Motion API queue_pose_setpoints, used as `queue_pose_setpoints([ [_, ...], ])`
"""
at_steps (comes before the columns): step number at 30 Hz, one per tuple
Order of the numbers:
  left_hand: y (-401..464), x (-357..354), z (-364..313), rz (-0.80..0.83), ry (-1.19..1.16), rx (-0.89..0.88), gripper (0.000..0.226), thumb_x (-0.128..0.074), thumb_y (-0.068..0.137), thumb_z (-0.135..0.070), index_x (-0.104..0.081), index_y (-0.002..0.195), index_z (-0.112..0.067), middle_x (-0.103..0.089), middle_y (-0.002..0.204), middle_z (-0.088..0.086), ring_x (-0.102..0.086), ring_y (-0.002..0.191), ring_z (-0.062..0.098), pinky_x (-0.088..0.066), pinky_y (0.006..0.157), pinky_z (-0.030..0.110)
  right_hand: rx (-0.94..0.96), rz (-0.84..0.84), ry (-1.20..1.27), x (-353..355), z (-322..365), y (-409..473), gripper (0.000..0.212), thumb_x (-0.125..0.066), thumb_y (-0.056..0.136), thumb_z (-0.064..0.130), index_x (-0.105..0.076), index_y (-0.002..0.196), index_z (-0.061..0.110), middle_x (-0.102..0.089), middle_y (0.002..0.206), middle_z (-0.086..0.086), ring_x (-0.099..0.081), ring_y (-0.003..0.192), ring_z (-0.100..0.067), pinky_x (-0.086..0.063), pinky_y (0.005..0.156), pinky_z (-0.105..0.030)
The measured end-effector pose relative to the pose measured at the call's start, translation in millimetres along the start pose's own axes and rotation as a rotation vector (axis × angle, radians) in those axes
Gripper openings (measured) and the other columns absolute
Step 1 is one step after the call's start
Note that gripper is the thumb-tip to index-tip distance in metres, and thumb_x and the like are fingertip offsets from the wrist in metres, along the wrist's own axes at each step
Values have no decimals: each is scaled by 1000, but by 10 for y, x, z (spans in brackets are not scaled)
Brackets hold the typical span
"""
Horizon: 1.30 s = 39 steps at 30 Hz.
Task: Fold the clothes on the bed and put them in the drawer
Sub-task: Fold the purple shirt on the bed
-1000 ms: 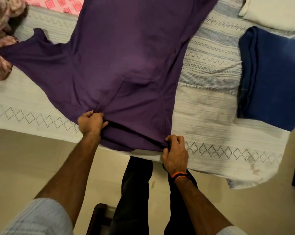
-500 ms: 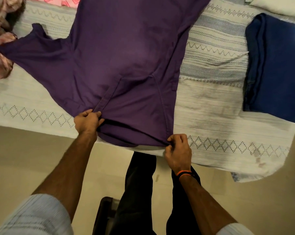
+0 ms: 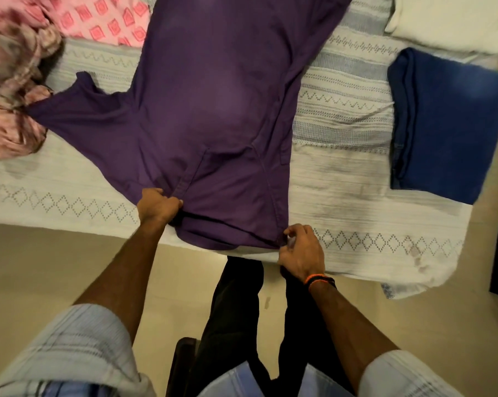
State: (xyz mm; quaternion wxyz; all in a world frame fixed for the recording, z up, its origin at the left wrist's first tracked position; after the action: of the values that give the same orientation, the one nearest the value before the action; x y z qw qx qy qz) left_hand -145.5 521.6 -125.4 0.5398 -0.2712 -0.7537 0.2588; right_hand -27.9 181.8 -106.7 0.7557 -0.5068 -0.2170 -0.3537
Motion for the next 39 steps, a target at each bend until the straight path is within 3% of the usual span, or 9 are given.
queue_pose_setpoints([
  [4, -296, 65, -415, -10, 76, -162, 56, -79, 77, -22, -57, 126, -5, -57, 132, 19, -55, 120, 36, -44, 101, 37, -38, -12, 147, 293, 119, 78, 29, -69, 71, 10, -64, 98, 21, -60, 105, 1, -62, 81, -18, -53, 85, -36],
  [10, -674, -136, -975, 177, 41, -315, 41, -79, 80, -26, -65, 116, -12, -66, 123, 7, -60, 115, 24, -46, 97, 32, -54, -94, 303, 782, 395, 196, 29, -68, 76, 10, -64, 104, 16, -61, 110, -1, -62, 79, -14, -54, 85, -34],
  [19, -895, -419, -1646, 254, 28, -413, 35, -77, 83, -25, -66, 113, -12, -67, 114, 4, -63, 107, 20, -50, 97, 35, -38, -127, 414, 1207, 662, 637, 29, -67, 79, 8, -64, 107, 14, -63, 110, 2, -63, 81, -16, -52, 84, -29],
  [26, -860, -546, -2251, 259, 14, -439, 32, -77, 83, -23, -66, 111, -13, -68, 112, 1, -63, 103, 16, -51, 87, 28, -53, -131, 480, 1556, 787, 1152, 26, -67, 80, 7, -62, 103, 19, -64, 109, 3, -63, 87, -16, -53, 85, -30],
  [39, -312, -912, -3917, 310, 60, -607, 31, -75, 84, -22, -67, 112, -13, -68, 106, -3, -62, 100, 11, -46, 85, 21, -111, -229, 580, 2291, 1134, 2490, 25, -68, 83, 10, -63, 107, 16, -66, 104, 5, -63, 83, -11, -46, 74, -20],
])
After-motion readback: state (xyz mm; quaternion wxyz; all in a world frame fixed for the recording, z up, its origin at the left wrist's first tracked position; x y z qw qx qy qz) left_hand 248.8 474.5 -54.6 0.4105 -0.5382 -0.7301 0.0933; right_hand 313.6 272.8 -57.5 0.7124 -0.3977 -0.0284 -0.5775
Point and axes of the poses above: each hand's wrist, its own y-axis towards the middle knuckle, its own x-axis out of the back of the hand, z = x × y, the point moved 7 cm from there along y, towards the middle knuckle
